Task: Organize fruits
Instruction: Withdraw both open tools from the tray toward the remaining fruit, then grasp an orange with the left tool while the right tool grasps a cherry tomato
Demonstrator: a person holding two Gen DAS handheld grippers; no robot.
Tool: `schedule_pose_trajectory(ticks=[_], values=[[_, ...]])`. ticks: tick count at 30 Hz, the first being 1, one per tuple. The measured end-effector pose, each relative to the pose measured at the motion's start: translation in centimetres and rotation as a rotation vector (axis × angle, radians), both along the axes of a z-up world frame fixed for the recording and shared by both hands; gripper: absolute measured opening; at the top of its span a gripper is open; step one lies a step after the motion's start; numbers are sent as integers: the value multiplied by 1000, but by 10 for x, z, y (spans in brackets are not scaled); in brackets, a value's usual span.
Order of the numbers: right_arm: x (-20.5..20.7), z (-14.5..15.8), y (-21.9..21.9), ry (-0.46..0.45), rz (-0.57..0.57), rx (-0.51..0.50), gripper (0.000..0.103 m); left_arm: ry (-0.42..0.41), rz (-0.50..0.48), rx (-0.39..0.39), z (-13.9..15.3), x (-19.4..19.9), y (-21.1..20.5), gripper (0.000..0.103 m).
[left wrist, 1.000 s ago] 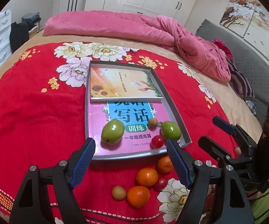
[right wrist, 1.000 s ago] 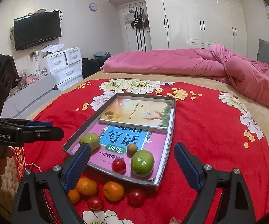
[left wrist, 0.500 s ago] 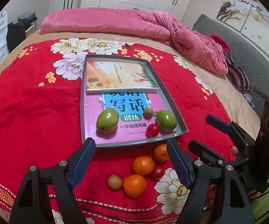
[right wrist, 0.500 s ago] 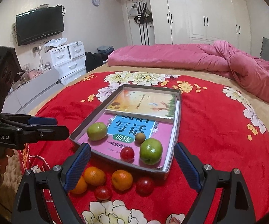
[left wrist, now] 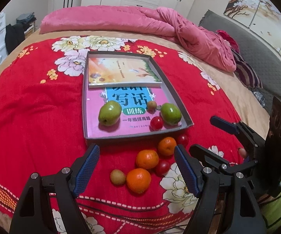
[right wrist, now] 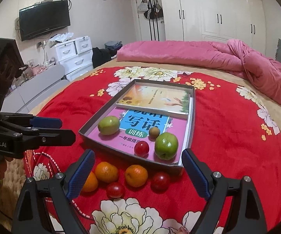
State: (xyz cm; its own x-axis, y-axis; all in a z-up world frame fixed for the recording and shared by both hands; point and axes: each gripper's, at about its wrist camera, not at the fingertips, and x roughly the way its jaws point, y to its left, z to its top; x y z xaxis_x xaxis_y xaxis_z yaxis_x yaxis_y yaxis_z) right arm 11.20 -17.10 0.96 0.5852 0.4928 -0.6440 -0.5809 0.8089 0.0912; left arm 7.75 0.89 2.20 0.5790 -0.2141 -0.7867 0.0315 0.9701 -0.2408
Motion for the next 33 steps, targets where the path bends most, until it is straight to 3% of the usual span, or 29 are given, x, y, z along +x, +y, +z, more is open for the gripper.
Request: schedule_pose_trajectory(ticks=[16,33], values=[[-10,-8,3,35,15,-30,90,25,-35,1,-6,-12,-5,80],[-16,-26,13,64,46,-140,90,129,-61,-33,-34,-26,-7,80]])
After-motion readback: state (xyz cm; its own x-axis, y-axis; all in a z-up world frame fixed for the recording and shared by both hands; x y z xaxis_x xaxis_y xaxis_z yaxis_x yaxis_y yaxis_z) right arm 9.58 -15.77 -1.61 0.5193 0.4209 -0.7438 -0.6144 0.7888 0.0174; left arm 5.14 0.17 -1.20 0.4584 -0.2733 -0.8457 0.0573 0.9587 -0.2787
